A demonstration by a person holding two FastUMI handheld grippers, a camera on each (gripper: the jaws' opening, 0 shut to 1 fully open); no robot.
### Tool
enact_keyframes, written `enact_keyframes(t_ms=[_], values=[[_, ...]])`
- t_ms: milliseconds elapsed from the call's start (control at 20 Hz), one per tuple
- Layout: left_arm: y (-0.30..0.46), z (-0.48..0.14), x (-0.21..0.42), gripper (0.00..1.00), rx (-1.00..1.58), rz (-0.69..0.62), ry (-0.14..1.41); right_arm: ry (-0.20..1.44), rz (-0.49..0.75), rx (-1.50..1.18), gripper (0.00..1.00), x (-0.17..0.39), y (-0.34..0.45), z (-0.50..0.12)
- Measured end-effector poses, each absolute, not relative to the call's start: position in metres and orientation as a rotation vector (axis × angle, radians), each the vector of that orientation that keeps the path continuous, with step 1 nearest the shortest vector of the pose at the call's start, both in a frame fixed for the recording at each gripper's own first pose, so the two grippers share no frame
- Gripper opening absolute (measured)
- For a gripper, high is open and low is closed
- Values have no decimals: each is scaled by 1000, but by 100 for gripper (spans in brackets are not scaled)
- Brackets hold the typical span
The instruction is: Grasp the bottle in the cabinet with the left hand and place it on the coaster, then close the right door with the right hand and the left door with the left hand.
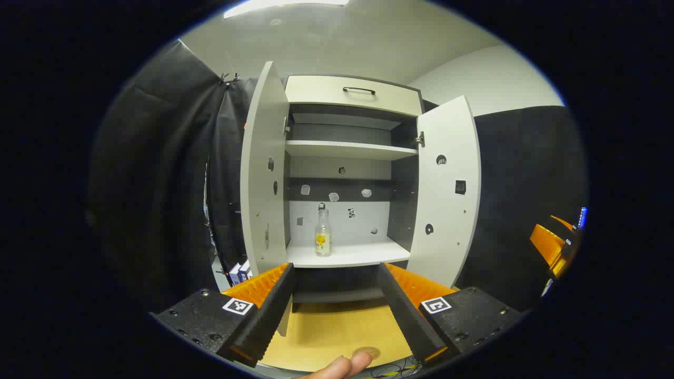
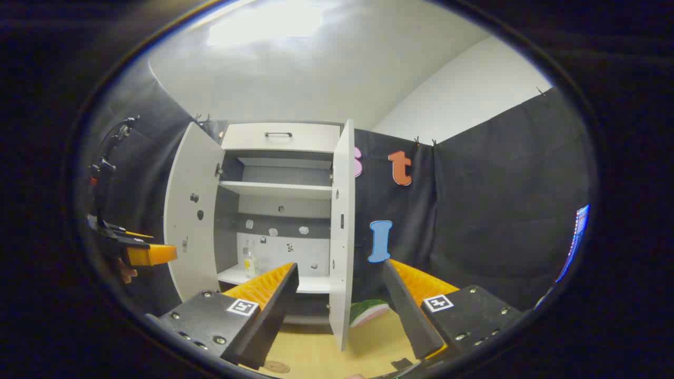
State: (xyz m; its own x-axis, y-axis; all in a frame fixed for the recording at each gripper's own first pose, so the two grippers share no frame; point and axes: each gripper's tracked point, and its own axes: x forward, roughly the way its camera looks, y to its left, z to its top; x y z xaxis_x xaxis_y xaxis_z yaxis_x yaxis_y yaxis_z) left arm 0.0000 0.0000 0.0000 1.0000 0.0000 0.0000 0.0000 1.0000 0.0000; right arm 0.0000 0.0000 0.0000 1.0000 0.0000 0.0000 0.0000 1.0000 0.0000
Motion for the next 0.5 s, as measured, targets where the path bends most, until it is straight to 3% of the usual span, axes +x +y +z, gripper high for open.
enact_keyframes(t_ms=[500], values=[[-7, -1, -29, 98, 27, 18, -1, 6, 105, 18, 98, -12, 20, -7]])
